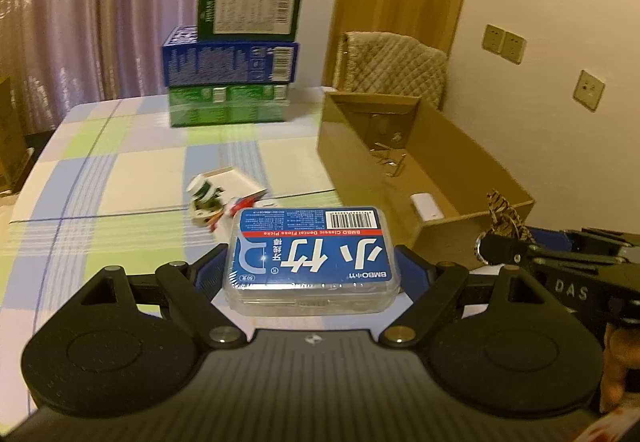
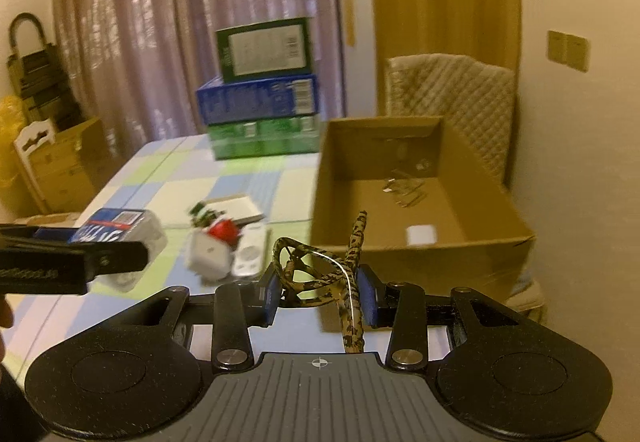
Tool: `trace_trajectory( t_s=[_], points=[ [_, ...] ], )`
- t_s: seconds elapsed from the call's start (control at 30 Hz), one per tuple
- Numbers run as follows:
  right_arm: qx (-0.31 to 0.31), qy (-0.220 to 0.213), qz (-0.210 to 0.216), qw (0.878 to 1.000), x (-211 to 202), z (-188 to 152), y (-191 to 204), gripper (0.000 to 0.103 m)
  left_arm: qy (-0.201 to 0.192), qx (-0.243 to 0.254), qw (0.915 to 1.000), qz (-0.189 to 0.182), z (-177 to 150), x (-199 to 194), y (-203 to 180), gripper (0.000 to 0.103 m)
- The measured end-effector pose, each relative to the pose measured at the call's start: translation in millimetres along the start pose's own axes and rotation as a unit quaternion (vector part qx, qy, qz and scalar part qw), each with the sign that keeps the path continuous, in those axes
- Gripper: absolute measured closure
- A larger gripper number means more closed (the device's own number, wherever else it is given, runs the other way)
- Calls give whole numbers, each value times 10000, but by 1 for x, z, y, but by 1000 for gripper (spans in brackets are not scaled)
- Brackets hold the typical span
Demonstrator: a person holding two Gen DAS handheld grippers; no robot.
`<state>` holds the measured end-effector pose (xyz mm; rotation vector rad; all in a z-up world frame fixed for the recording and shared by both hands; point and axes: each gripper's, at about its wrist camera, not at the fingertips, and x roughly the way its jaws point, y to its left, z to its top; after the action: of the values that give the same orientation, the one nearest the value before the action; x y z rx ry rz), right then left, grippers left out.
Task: Organize rigid objects
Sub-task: 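Lift and carry the toothpick box and spiral clip toward the cardboard box, then lower both items into the box and open both tools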
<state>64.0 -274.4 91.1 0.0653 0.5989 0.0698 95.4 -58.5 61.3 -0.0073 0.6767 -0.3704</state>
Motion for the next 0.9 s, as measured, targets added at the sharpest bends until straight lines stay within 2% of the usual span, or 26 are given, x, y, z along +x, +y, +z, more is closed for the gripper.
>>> trace_trajectory(
  t_s=[0.4,0.9],
  points=[
    [240,-64,-386,9989,11,35,-53,66,-44,326,9984,-455,36,34,-40,20],
    [216,99,-236,9994,71,66,-108,66,96,899,9917,-917,69,111,-94,20]
  ],
)
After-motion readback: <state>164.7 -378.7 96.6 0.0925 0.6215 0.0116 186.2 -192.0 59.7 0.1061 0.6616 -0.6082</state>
